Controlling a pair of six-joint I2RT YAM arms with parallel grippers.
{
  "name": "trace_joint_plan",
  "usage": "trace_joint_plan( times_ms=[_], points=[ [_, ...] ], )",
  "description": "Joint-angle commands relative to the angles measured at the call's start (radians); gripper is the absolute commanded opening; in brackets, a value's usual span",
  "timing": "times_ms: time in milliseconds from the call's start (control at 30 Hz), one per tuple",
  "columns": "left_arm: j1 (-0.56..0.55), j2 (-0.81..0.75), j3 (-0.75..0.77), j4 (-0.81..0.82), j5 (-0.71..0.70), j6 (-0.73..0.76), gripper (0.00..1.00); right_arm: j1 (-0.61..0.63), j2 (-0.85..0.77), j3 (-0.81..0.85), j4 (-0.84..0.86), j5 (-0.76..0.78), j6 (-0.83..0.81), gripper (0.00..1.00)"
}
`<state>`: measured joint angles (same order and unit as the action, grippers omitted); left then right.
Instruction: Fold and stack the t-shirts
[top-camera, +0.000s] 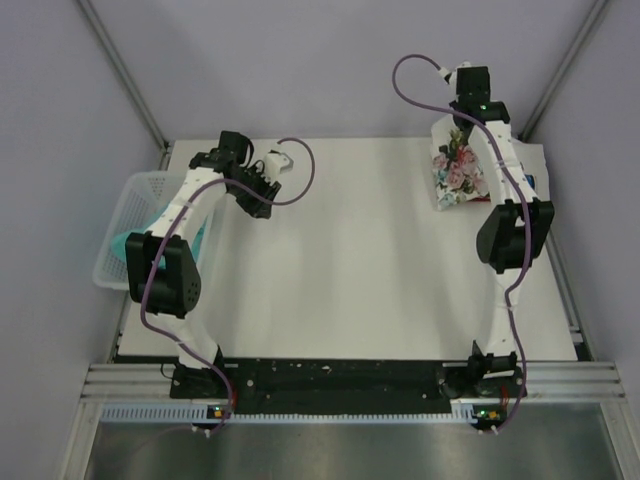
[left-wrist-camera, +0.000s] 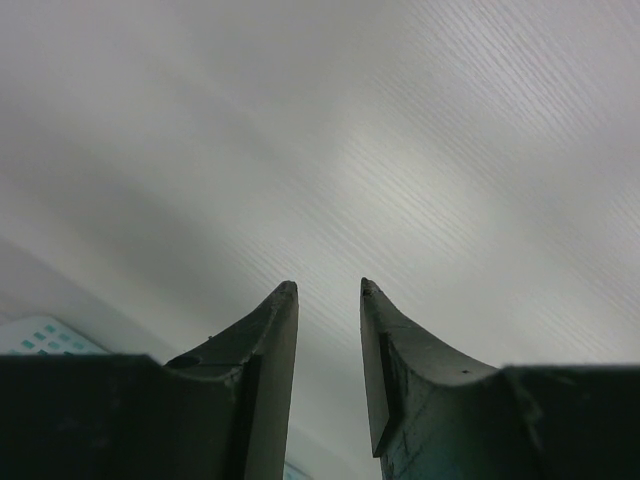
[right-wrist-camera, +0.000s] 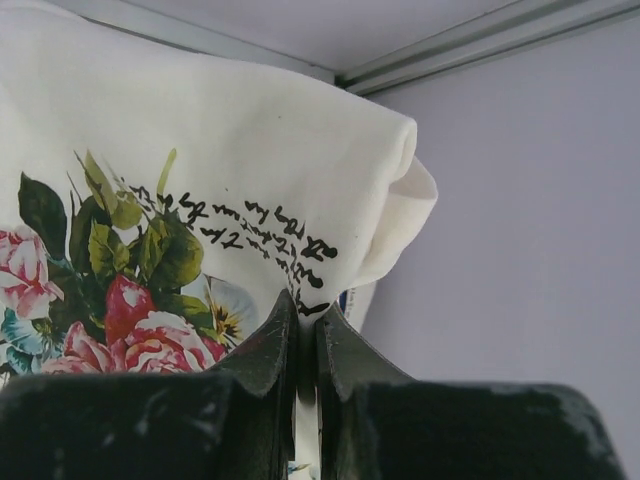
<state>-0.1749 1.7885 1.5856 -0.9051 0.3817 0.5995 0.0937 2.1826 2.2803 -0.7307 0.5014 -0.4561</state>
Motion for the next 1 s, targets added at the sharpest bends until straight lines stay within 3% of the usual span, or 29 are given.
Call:
trace_joint_plan(
  times_ms=[0, 400, 767, 867, 900, 967],
  points=[
    [0.002, -0.009, 0.024, -0.009, 0.022, 0.014, 0.36, -0.014, -0.027, 0.053, 0.151, 0.118, -0.231, 0.00],
    [0.002, 0.009, 0.037, -0.011, 0.008, 0.010, 0.36, -0.064, -0.075, 0.047, 0.251, 0.115, -0.282, 0.00],
    [0.002, 0.028, 0.048, -0.029, -0.029, 0.008, 0.36, -0.164, 0.005, 0.008, 0.323, 0.058, -0.266, 0.00],
    [0.002, 0.035, 0.051, -0.038, -0.049, 0.016, 0.36, -0.201, 0.038, -0.019, 0.422, 0.087, -0.262, 0.00],
    [0.002, 0.037, 0.051, -0.041, -0.058, 0.017, 0.37, -0.215, 0.045, -0.040, 0.492, 0.103, -0.266, 0.10],
    [0.002, 0.040, 0.053, -0.046, -0.069, 0.017, 0.37, -0.247, 0.065, -0.083, 0.620, 0.121, -0.320, 0.68]
  ],
)
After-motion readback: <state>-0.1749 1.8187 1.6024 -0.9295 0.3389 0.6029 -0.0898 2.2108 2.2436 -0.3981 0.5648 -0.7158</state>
